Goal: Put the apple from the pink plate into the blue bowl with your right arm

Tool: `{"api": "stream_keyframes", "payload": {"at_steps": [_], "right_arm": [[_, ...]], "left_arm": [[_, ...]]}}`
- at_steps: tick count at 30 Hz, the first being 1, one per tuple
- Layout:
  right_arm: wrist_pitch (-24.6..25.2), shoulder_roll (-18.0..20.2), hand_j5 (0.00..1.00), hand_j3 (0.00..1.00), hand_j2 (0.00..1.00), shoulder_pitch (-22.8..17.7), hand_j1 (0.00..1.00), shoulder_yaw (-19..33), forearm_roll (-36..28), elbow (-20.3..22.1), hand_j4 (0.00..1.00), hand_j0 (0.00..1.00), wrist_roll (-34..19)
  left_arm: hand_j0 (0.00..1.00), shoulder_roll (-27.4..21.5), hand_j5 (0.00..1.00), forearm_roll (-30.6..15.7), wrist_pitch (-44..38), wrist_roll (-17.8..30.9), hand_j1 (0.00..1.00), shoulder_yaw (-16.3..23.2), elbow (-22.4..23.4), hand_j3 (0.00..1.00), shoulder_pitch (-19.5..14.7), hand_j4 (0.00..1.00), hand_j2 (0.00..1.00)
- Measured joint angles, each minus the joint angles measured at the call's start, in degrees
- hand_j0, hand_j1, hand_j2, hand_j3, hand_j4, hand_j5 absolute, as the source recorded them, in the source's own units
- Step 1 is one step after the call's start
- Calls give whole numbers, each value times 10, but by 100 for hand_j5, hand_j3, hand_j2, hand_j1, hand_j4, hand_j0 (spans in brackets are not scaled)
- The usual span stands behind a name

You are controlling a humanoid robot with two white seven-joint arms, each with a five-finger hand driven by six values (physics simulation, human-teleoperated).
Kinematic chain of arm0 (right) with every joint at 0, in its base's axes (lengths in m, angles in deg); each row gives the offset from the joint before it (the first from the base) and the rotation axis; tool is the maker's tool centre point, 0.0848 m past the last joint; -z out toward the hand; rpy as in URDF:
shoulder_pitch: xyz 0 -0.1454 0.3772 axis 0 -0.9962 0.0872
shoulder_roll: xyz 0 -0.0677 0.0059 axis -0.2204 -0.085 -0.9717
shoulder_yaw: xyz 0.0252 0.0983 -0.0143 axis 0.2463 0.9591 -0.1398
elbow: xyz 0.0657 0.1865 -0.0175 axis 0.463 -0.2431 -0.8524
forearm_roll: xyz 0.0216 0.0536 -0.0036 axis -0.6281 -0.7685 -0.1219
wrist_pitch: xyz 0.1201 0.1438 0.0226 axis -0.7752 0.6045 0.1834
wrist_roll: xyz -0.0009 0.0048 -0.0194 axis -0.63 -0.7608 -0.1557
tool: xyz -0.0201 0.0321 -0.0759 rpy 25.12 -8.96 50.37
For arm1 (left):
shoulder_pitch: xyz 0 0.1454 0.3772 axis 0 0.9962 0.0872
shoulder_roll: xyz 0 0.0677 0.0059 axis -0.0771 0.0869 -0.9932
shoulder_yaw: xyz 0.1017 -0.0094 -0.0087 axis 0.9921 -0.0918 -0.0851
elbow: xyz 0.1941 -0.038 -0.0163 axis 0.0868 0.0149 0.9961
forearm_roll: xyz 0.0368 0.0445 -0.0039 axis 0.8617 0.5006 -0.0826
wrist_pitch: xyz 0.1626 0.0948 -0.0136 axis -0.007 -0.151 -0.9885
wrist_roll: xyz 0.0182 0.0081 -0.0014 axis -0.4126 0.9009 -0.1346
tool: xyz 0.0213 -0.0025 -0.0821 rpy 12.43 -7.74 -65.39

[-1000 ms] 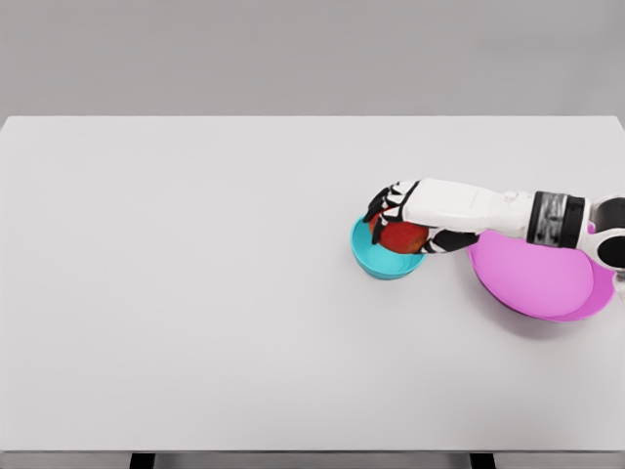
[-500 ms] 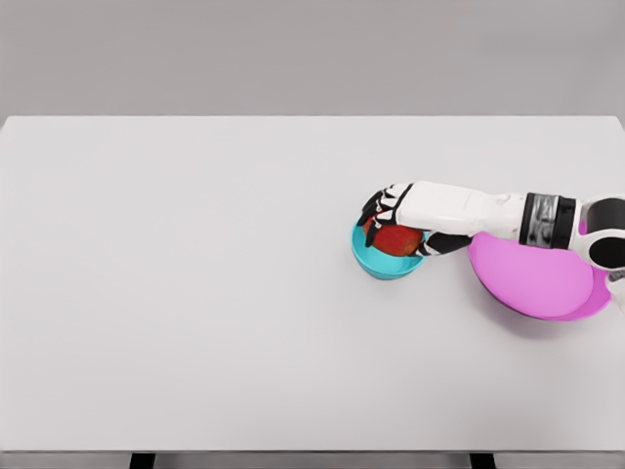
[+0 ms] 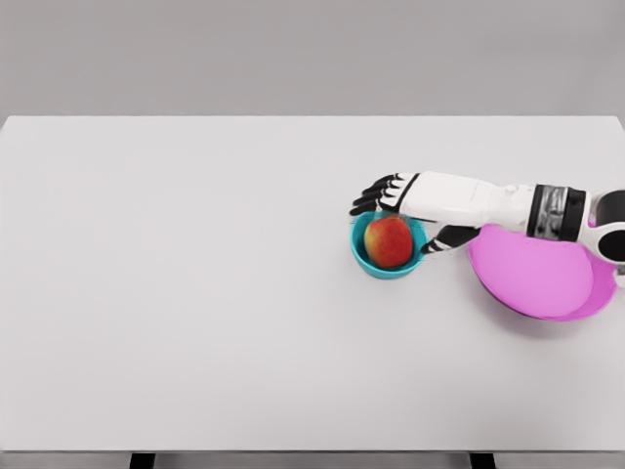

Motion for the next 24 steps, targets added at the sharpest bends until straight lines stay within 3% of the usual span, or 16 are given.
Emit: {"api": "stream_keyframes", "payload": {"at_steps": [5,11,14,17,24], "right_arm": [[0,34,100,100,100,-26,100,75,-6,11,100,100,0],[0,52,100,100,100,-107,100,184,-8,16,100,100,0],[0,47,100,100,100,-125,100,219,-9,17,100,100,0],[0,18,100,100,100,-156,100,256,-9,18,100,100,0],[0,-7,100,100,100,-159,100,292,-9,20,100,100,0]], "left_arm": [[100,0,100,0,0,0,100,0,0,100,0,100,100],[100,0,100,0,0,0,100,0,0,100,0,100,100],[100,0,100,0,0,0,100,0,0,100,0,100,100],[100,0,100,0,0,0,100,0,0,100,0,100,100],[100,0,100,-3,1,0,100,-1,-1,100,-9,100,100]]}}
